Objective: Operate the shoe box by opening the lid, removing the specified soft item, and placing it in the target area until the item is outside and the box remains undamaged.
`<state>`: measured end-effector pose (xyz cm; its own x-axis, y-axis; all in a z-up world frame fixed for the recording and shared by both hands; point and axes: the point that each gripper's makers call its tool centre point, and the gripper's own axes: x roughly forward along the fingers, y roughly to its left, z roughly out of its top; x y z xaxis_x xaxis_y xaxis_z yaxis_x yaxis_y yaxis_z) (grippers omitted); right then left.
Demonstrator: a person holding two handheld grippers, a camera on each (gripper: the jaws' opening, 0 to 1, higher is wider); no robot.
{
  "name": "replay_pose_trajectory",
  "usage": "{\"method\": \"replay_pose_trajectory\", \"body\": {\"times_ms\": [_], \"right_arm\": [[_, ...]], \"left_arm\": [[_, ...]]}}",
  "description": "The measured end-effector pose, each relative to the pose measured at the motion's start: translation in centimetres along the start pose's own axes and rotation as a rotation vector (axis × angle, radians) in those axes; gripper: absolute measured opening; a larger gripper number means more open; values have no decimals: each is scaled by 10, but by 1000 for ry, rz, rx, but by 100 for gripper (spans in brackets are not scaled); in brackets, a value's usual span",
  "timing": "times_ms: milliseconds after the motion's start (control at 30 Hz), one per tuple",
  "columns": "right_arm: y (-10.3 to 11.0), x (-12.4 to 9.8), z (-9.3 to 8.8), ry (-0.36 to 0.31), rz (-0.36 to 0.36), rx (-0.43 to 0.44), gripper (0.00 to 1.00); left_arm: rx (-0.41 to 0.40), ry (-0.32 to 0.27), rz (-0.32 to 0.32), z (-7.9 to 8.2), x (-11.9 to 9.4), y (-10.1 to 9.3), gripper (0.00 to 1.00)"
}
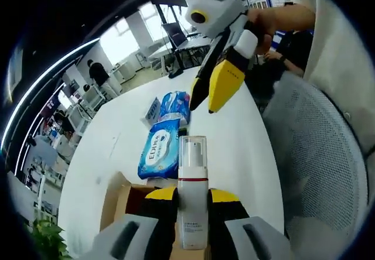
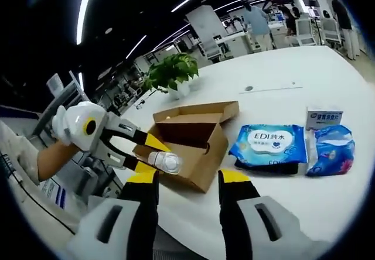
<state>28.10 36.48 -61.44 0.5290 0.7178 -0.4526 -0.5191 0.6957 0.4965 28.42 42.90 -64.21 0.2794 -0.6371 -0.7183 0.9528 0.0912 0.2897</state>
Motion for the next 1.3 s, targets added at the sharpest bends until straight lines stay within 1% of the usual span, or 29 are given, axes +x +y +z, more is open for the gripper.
{"method": "replay_pose_trajectory", "body": {"times_ms": [267, 367, 467, 567, 700, 767, 967, 1100, 1233, 1300], "right_arm": [[9, 6, 1, -1, 33, 38, 34], [12, 9, 1, 1, 47, 34, 33], [14, 10, -1, 9, 53, 25, 29], [16, 12, -4, 23, 67, 51, 25], [16, 16, -5, 33, 76, 97, 22], [17, 18, -7, 39, 82, 124, 21], [22, 23, -14, 77, 89, 139, 21], [24, 24, -17, 89, 94, 116, 20], [25, 25, -18, 95, 98, 148, 19], [28, 25, -16, 86, 111, 154, 18]], "left_arm": [[28, -52, -1, 17, 3, -7, 19], [42, -70, 3, 21, 5, -9, 19], [48, -84, 10, 26, 6, -10, 19], [65, -107, 20, 31, 7, -11, 19], [86, -110, 30, 30, 8, -12, 19], [109, -109, 37, 29, 9, -13, 19], [178, -100, 50, 24, 10, -17, 19], [195, -96, 58, 21, 10, -17, 19], [217, -94, 68, 21, 9, -16, 19], [218, -92, 72, 20, 9, -15, 19]]}}
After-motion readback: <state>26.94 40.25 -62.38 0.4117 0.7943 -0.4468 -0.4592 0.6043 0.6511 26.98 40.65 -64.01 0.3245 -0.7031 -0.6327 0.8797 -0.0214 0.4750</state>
